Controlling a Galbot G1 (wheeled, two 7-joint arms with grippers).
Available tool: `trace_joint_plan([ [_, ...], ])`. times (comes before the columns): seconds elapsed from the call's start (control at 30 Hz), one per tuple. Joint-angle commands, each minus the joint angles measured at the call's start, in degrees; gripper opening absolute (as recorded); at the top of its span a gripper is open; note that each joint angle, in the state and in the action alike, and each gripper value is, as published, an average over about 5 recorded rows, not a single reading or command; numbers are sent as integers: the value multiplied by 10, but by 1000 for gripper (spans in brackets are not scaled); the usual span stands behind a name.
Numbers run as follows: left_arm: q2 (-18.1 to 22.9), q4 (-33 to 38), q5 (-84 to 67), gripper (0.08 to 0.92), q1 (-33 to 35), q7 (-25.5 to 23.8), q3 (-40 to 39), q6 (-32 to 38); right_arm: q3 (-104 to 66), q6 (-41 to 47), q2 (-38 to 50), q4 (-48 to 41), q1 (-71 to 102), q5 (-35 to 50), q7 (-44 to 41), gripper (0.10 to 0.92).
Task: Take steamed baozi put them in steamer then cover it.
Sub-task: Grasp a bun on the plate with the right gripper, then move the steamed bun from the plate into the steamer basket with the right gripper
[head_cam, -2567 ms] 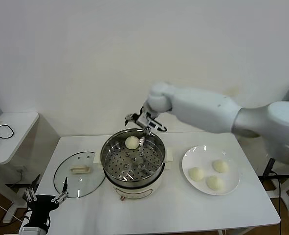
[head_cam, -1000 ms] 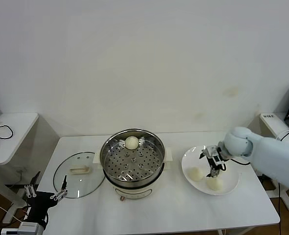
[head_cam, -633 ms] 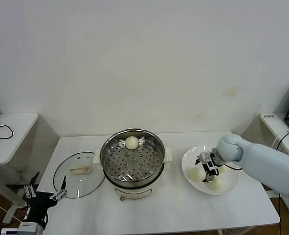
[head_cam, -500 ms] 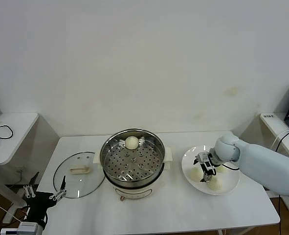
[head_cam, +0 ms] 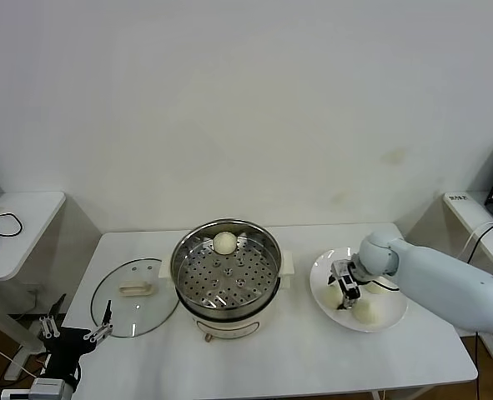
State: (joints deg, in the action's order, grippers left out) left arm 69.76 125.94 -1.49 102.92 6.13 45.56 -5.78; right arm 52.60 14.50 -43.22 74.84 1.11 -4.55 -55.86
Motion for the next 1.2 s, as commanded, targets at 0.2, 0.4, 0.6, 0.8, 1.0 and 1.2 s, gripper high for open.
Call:
trace_joint_plan([
  [0.2, 0, -1, 0, 823, 0, -1, 1, 1, -10, -1, 13, 7, -16, 12, -9, 641],
  [0.4, -1, 4, -1, 823, -1, -1, 0, 1, 1, 5, 52, 42, -73, 42, -15, 636],
  [0.6, -6, 7, -2, 823, 0, -1, 1, 0, 51, 15, 82, 83, -185, 101, -14, 636],
  [0.8, -14, 4, -9, 823, 1, -1, 8, 1, 161, 32, 60, 122, -360, 177, -4, 643],
  [1.0, -19, 1, -14, 823, -6, -2, 9, 0, 197, 63, -30, 137, -450, 268, 19, 650],
  [1.2, -11, 4, -18, 823, -11, -3, 2, -2, 193, 120, -135, 152, -434, 346, 57, 653],
])
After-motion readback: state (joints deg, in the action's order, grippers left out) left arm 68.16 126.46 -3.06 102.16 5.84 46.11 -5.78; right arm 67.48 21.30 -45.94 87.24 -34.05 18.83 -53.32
